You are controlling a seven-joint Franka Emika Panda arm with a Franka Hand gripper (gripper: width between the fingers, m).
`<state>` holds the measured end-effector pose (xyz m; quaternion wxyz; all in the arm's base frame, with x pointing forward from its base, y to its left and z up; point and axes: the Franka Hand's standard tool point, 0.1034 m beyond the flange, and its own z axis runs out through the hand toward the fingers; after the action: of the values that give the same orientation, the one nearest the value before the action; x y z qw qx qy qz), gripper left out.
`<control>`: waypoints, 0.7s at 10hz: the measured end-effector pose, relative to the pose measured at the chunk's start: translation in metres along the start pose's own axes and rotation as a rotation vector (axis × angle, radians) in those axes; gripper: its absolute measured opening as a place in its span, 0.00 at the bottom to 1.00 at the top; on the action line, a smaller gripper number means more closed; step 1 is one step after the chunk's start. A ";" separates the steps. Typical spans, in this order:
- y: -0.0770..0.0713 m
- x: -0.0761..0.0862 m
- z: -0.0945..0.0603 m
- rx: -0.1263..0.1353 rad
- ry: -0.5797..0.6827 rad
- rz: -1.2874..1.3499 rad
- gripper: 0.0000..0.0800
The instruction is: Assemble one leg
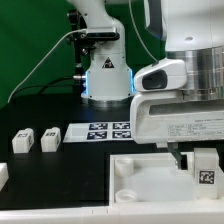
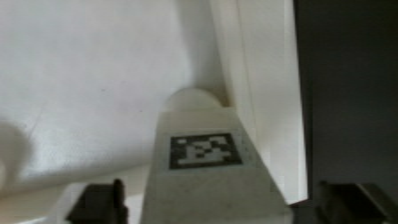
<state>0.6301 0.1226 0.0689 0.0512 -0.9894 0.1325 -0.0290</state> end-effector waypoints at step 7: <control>0.001 0.000 0.000 0.023 -0.016 0.753 0.37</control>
Offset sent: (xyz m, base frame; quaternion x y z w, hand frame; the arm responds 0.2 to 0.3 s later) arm 0.0000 0.0000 0.0000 0.0000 0.0000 0.1790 0.9838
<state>0.6302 0.1212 0.0683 0.0705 -0.8711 0.4861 -0.0017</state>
